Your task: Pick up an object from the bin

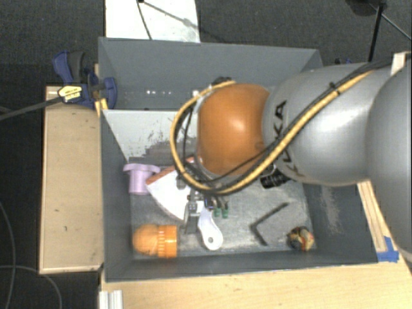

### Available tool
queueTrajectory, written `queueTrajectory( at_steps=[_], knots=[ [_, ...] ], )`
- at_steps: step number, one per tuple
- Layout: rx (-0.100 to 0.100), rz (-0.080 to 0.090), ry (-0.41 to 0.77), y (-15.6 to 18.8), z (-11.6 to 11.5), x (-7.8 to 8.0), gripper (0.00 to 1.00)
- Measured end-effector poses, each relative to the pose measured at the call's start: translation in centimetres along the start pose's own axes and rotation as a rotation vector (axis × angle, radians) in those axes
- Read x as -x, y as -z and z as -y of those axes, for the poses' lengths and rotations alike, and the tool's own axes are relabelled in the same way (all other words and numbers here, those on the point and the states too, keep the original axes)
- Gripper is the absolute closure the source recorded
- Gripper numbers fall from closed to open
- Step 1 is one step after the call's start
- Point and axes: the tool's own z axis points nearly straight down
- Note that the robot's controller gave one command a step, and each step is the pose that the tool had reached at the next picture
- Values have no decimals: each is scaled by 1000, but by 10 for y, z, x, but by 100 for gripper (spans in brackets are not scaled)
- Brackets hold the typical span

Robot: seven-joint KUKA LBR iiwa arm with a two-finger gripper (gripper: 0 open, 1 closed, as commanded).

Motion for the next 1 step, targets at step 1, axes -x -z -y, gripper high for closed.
queueTrajectory(
  at_steps=[1],
  knots=[
    [-1,-3,-15,-60,30,3,0]
  ],
)
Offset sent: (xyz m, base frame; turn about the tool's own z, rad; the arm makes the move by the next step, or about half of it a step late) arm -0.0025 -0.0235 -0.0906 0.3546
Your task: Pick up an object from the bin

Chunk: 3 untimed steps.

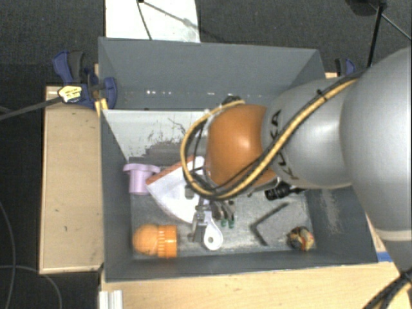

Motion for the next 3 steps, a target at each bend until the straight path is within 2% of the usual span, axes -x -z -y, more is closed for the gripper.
queueTrajectory(
  at_steps=[1,2,3],
  knots=[
    [-6,-7,-196,-26,7,-3,0],
    [-4,-5,-196,-52,21,-17,100],
    [-4,-5,-198,-52,21,-17,100]
  ],
)
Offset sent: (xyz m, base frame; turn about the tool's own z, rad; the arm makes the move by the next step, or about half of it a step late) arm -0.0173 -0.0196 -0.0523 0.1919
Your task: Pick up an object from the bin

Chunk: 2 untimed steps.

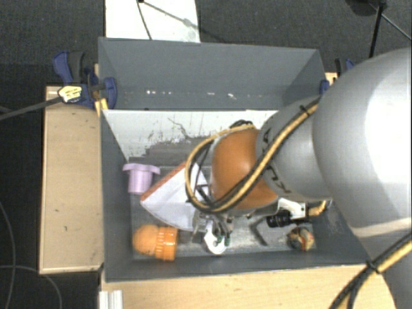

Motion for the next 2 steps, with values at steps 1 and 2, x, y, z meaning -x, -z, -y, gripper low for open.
queueTrajectory(
  at_steps=[1,2],
  knots=[
    [-4,-7,-12,49,4,-2,100],
    [0,-1,-15,70,3,2,100]
  ],
)
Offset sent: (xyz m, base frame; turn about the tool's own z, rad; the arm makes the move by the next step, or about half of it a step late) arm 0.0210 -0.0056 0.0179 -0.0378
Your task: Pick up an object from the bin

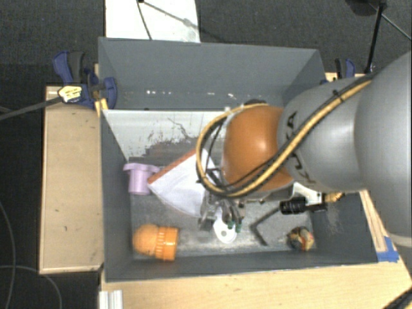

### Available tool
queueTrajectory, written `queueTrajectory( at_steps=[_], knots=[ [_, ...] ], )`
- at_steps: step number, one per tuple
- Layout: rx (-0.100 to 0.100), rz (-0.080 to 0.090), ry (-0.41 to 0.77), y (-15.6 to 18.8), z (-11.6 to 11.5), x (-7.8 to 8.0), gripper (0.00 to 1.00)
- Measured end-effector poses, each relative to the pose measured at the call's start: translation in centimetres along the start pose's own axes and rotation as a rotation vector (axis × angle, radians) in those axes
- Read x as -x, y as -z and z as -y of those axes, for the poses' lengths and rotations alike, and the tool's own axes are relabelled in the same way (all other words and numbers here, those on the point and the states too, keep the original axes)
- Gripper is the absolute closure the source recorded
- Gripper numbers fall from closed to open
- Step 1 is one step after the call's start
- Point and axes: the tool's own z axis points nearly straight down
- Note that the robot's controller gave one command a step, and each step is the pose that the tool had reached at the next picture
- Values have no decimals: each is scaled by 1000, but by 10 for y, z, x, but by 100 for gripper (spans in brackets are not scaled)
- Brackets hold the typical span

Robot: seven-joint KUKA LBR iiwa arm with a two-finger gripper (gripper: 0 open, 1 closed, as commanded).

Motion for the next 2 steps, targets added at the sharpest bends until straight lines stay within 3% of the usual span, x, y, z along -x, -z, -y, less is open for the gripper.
queueTrajectory(
  at_steps=[1,2],
  knots=[
    [2,7,216,-42,4,28,100],
    [1,3,73,139,9,12,100]
  ],
)
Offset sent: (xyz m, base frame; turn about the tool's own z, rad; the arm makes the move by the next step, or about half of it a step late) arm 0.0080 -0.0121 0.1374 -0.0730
